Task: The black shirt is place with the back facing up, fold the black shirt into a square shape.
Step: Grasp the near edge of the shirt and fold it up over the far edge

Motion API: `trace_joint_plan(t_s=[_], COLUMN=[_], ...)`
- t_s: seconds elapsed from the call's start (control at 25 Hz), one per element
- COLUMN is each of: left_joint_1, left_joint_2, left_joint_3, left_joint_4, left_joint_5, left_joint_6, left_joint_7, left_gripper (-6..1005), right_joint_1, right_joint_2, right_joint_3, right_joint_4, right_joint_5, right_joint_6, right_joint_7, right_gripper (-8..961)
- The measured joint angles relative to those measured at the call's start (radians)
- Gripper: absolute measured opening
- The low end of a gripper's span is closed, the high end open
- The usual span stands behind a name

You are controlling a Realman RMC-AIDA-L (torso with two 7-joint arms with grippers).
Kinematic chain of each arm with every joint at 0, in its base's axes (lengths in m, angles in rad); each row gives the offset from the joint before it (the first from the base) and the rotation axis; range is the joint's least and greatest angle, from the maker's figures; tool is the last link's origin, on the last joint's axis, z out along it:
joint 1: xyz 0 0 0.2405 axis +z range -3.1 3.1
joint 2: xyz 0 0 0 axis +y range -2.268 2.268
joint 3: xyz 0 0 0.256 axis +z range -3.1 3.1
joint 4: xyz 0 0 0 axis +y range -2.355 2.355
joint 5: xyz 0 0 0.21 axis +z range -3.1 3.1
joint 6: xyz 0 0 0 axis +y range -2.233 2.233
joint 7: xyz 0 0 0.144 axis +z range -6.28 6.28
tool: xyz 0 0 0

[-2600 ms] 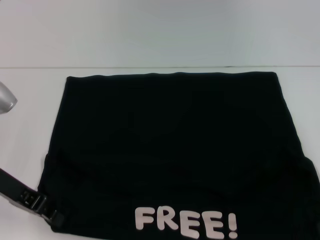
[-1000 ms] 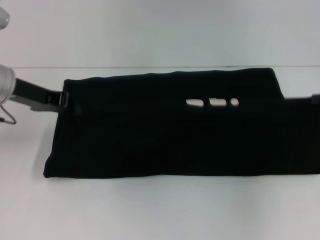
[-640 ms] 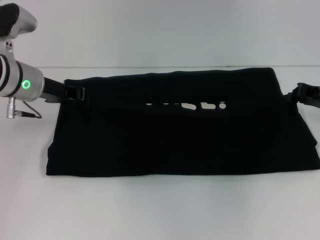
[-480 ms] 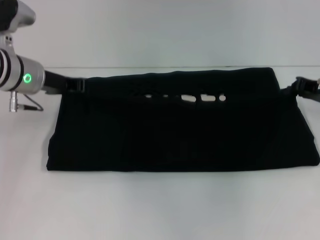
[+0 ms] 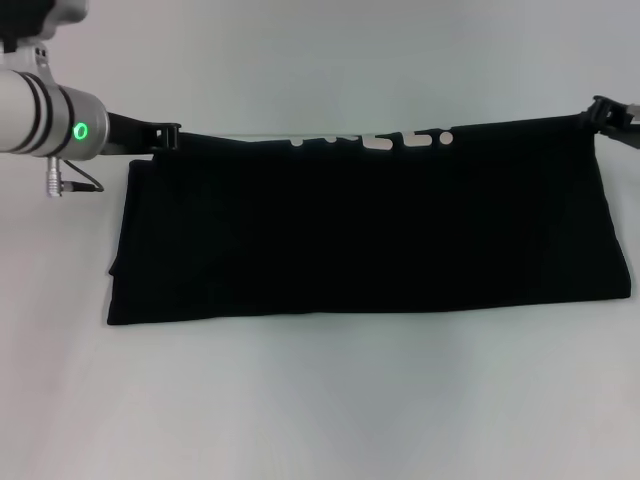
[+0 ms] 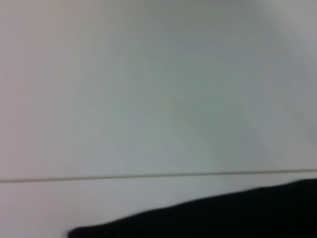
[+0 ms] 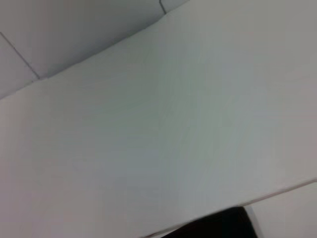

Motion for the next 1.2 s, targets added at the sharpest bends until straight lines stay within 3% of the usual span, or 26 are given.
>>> trace_joint_plan(t_s=[0.2,0.44,0.64,1.2], left_joint_1=[-0.002,0.001,-0.002,0.01], left_joint_2=[-0.021,-0.022,-0.022,-0.03], left_joint_3=[0.001,-0.003,-0.001,-0.006], left_joint_4=[-0.026,-0.022,-0.031,-0.048], left_joint_5=[0.03,0.026,0.023,0.029], left_joint_6=[-0.11,-0.15,-0.177,-0.214], left_joint_7=[-0.011,-0.015,-0.014,-0.015], left_gripper=[18,25,32,49], right_joint_1=[0.033,0.055,0.068,0.088], right_joint_2=[0.034,0.07,0.081,0.084], right_joint_3=[-0.016,-0.017,-0.019,-0.064], right_joint_4=[0.061,0.061,0.079,0.108], right_joint_5=[0.003,0.022,0.03,0.03], right_joint_6=[0.142,0.238,0.3,0.362], right_joint_7=[-0.036,-0.066,-0.066,-0.067], right_gripper=[140,147,152,168])
